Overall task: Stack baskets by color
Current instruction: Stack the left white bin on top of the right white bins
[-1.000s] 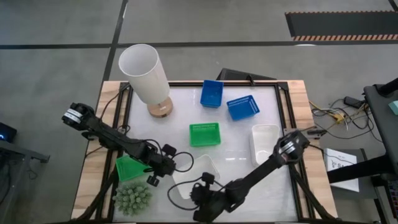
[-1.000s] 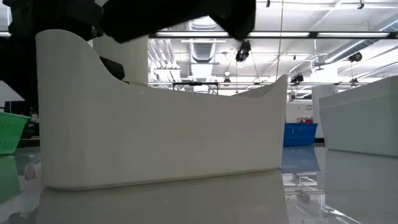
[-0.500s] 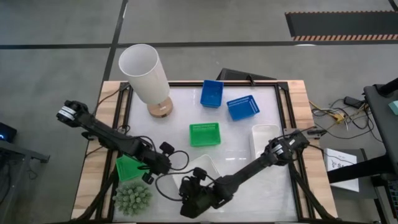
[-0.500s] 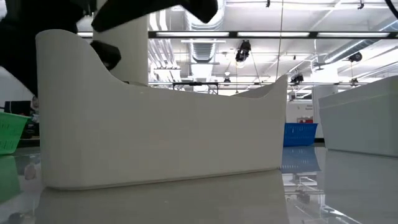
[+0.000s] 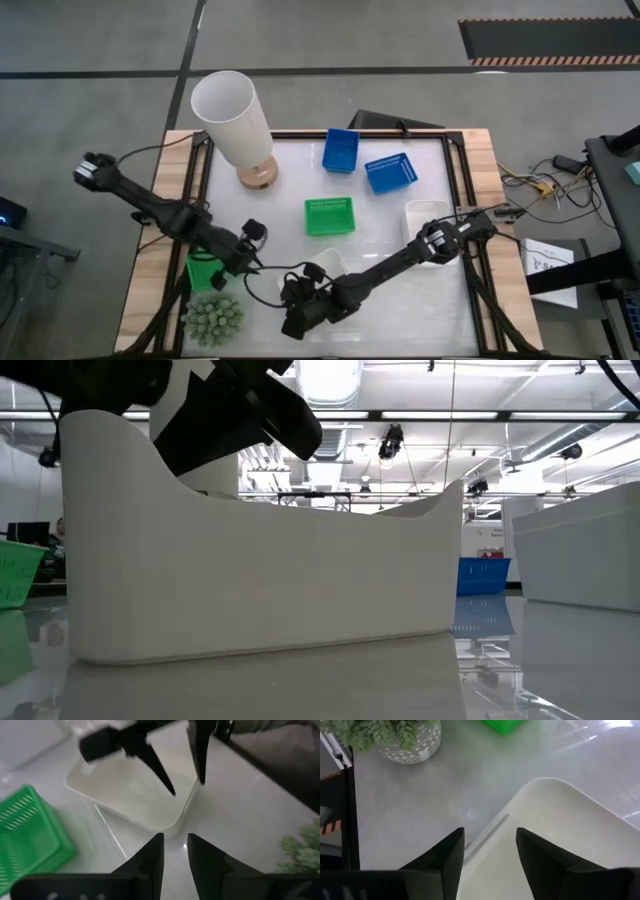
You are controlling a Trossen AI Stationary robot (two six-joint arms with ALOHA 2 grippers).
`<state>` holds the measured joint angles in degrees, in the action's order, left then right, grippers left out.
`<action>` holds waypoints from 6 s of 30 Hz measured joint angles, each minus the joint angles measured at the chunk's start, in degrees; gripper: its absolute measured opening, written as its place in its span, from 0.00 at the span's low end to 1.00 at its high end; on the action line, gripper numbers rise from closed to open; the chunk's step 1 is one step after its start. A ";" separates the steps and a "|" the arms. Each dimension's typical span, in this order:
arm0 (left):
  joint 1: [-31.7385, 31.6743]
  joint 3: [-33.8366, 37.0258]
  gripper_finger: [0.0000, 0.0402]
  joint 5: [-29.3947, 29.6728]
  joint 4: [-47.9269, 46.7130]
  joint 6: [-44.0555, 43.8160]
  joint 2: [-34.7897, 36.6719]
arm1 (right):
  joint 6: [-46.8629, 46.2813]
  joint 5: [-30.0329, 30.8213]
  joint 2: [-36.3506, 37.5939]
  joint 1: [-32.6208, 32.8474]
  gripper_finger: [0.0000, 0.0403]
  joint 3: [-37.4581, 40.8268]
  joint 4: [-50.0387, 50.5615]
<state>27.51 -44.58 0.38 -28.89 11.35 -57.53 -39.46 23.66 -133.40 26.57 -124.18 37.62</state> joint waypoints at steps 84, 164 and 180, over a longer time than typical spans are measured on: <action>-0.50 4.40 0.17 0.07 45.75 13.04 -2.70 | 20.80 15.94 47.38 13.82 0.02 27.83 45.83; -4.82 16.68 0.17 4.87 70.48 7.51 -0.84 | -26.08 0.35 62.07 33.20 0.02 57.11 51.13; -5.03 16.63 0.17 7.24 70.56 7.48 -0.84 | -26.09 -1.49 62.09 33.18 0.21 57.11 50.94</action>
<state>22.48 -27.94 7.62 41.66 18.83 -58.37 -65.55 22.17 -71.31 59.75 -67.07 88.56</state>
